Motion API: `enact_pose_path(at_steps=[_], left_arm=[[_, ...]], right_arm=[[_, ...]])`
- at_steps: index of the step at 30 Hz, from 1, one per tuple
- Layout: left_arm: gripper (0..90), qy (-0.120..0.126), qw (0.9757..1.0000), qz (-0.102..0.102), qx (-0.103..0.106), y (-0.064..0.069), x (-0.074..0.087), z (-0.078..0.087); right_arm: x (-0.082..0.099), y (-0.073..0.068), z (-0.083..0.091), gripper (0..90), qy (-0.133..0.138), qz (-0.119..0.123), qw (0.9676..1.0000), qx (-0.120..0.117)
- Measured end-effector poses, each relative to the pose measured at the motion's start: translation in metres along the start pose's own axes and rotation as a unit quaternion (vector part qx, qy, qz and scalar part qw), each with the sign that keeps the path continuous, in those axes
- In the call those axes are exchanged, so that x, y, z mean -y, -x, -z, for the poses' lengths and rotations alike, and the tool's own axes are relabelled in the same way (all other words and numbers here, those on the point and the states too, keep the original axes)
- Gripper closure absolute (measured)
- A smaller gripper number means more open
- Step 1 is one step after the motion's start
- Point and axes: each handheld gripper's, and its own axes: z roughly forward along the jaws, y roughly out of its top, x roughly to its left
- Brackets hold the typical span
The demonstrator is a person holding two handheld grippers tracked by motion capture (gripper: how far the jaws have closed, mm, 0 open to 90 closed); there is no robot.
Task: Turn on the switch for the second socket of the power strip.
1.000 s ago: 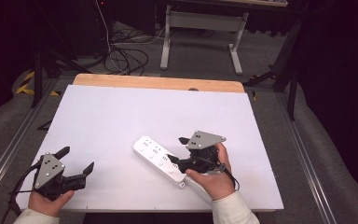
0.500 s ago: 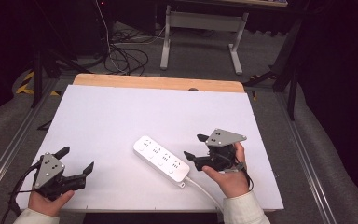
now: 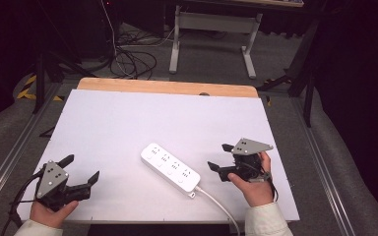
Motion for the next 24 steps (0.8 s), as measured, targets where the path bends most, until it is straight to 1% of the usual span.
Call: enact_pose_path(at_steps=[2,3,5,6,8,10,12,13,18,21,22,24], left_arm=[[10.0,0.0,1.0,0.0,0.0,0.0,0.0,0.0],[10.0,0.001,1.0,0.0,-0.001,0.0,0.0,0.0],[10.0,0.004,1.0,-0.002,-0.003,0.0,0.0,0.0],[10.0,0.004,1.0,-0.002,-0.003,0.0,0.0,0.0],[10.0,0.004,1.0,-0.006,-0.003,0.0,0.0,0.0],[10.0,0.004,1.0,-0.006,-0.002,0.0,0.0,0.0],[10.0,0.004,1.0,-0.003,0.0,0.0,0.0,0.0],[10.0,0.004,1.0,-0.003,0.0,0.0,0.0,0.0],[10.0,0.004,1.0,-0.001,0.002,0.0,0.0,0.0],[10.0,0.003,1.0,-0.002,0.002,0.0,0.0,0.0],[10.0,0.003,1.0,-0.002,0.001,0.0,0.0,0.0],[10.0,0.003,1.0,-0.002,0.001,0.0,0.001,0.0]], right_arm=[[0.005,0.003,0.0,21.4,-0.002,0.001,1.0,0.001],[0.01,0.006,0.0,20.8,-0.002,0.001,1.0,0.006],[0.013,0.007,0.0,20.5,-0.004,0.0,1.0,0.007],[0.018,0.01,0.001,20.0,-0.004,0.0,1.0,0.008],[0.024,0.012,0.001,19.6,0.0,-0.002,1.0,0.009],[0.027,0.013,0.0,19.2,0.002,-0.004,1.0,0.009],[0.036,0.018,-0.001,18.4,0.002,-0.009,0.9999,0.014],[0.036,0.018,-0.001,18.4,0.002,-0.009,0.9999,0.014],[0.051,0.024,0.0,17.6,0.004,-0.021,0.9996,0.021],[0.059,0.027,0.001,17.4,0.0,-0.026,0.9993,0.027],[0.065,0.028,0.001,17.2,-0.004,-0.032,0.9991,0.026],[0.068,0.029,0.001,17.1,-0.008,-0.034,0.999,0.028]])
